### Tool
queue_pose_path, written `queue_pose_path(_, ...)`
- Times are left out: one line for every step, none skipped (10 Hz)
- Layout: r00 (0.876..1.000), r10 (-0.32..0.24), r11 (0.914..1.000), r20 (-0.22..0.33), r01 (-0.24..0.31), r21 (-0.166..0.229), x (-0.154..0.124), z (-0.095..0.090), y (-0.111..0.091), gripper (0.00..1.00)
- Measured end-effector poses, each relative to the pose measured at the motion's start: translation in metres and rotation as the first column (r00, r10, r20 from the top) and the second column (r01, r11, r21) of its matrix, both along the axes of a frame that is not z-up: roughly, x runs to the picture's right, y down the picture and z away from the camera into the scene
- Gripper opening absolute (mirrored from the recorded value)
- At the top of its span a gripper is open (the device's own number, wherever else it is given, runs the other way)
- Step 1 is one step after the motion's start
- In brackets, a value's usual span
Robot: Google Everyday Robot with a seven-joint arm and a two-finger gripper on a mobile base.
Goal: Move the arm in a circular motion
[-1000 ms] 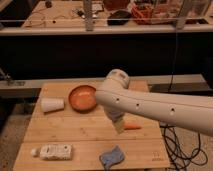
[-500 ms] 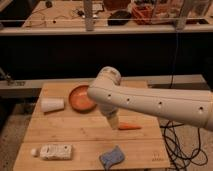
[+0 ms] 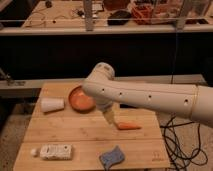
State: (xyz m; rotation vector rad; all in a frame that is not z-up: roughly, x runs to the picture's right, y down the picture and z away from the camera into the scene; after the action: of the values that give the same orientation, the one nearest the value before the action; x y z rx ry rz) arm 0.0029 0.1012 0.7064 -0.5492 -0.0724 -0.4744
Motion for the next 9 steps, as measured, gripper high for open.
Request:
queue_pose_path(1.000, -0.005, 1.0000, 0.003, 0.005, 0.001, -0.003, 0.002, -0.001, 0.80)
queue_pose_path(1.000, -0.015, 0.9999, 0.006, 0.015, 0.004, -0.007, 0.004, -0.005, 0.80)
queue_pose_path(1.000, -0.024, 0.9997, 0.015, 0.024, 0.006, -0.015, 0.005, -0.008, 0.80)
queue_pose_path(0.999, -0.043, 0.9990, 0.032, 0.042, 0.013, -0.032, 0.007, -0.015, 0.80)
queue_pose_path(0.998, -0.050, 0.9987, 0.035, 0.049, 0.014, -0.037, 0.009, -0.018, 0.80)
queue_pose_path(0.998, -0.053, 0.9985, 0.034, 0.053, 0.014, -0.038, 0.011, -0.021, 0.80)
queue_pose_path(0.998, -0.058, 0.9982, 0.033, 0.057, 0.015, -0.033, 0.014, -0.026, 0.80)
queue_pose_path(0.998, -0.061, 0.9980, 0.032, 0.061, 0.015, -0.026, 0.016, -0.029, 0.80)
queue_pose_path(0.998, -0.063, 0.9979, 0.030, 0.062, 0.015, -0.016, 0.018, -0.033, 0.80)
